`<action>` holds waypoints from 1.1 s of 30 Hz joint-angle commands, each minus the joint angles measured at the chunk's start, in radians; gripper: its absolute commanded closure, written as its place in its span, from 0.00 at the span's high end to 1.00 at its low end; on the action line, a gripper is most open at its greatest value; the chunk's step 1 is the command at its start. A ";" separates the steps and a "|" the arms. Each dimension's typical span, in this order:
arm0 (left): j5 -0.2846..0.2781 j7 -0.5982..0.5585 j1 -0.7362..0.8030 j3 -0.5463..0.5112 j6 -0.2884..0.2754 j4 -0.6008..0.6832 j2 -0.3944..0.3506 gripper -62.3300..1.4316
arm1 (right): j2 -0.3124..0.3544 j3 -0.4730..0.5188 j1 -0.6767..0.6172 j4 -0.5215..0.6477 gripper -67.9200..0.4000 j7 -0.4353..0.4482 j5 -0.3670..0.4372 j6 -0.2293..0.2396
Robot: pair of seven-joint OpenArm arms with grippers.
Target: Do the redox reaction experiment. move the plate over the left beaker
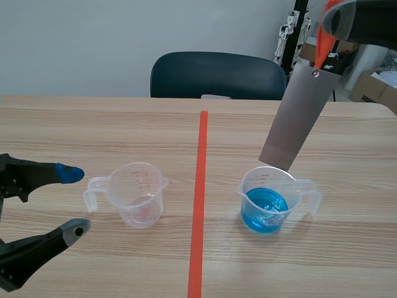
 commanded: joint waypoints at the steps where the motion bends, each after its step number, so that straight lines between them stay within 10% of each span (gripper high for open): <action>1: -0.021 -0.013 0.042 -0.022 -0.001 0.006 -0.016 0.86 | 0.010 0.008 0.018 0.030 0.01 0.020 0.014 0.012; 9: -0.035 -0.102 0.288 -0.151 0.014 0.005 -0.072 0.99 | -0.021 0.008 0.062 0.092 0.01 -0.050 0.015 0.007; 33: -0.024 -0.210 0.685 -0.345 0.220 0.005 0.010 1.00 | -0.494 0.008 0.277 0.101 0.01 -0.588 0.014 -0.095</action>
